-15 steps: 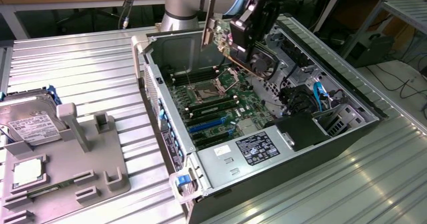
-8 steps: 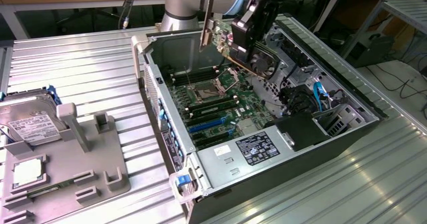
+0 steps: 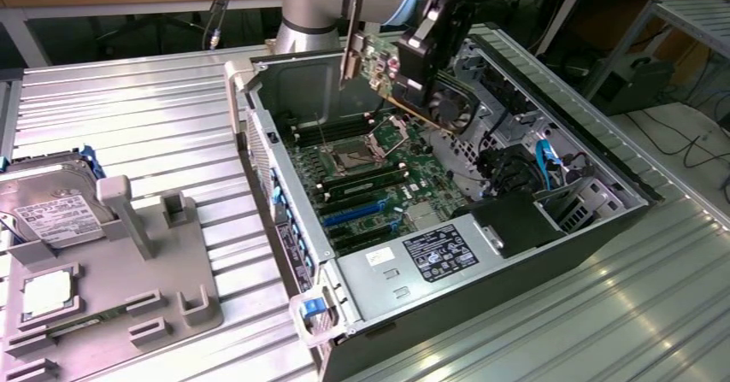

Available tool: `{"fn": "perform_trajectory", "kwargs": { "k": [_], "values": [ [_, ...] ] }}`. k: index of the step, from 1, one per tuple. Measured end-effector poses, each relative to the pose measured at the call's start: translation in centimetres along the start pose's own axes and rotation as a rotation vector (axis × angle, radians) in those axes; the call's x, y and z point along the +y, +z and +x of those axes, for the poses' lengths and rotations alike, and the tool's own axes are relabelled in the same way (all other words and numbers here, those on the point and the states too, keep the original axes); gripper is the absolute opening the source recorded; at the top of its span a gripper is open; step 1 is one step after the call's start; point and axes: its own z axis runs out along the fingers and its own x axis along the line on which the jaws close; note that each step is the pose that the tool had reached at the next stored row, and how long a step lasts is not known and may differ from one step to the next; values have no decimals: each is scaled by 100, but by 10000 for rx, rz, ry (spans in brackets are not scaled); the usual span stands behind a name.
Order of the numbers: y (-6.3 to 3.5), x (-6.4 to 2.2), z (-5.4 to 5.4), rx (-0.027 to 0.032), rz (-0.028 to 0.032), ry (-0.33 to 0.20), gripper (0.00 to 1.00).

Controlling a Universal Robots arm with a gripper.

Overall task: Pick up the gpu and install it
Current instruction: 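Insert the gpu into the slot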

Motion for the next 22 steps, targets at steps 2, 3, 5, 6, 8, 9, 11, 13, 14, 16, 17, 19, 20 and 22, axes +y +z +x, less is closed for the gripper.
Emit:
{"fn": "perform_trajectory", "kwargs": {
  "k": [2,3,5,6,8,9,11,13,14,16,17,19,20,22],
  "values": [
    [0,0,0,0,-1,-108,28],
    [0,0,0,1,-2,-168,28],
    [0,0,0,2,-3,-270,28],
    [0,0,0,2,-3,-315,28],
    [0,0,0,3,-4,-414,28],
    [0,0,0,4,-5,-477,28],
    [0,0,0,4,-6,-603,28],
    [0,0,0,5,-8,-697,28],
    [0,0,0,6,-8,-740,28],
    [0,0,0,5,-10,-842,28],
    [0,0,0,6,-10,-899,28],
    [0,0,0,7,-11,-1002,28],
    [0,0,0,7,-12,-1052,28],
    [0,0,0,8,-13,-1157,28]
  ]
}}
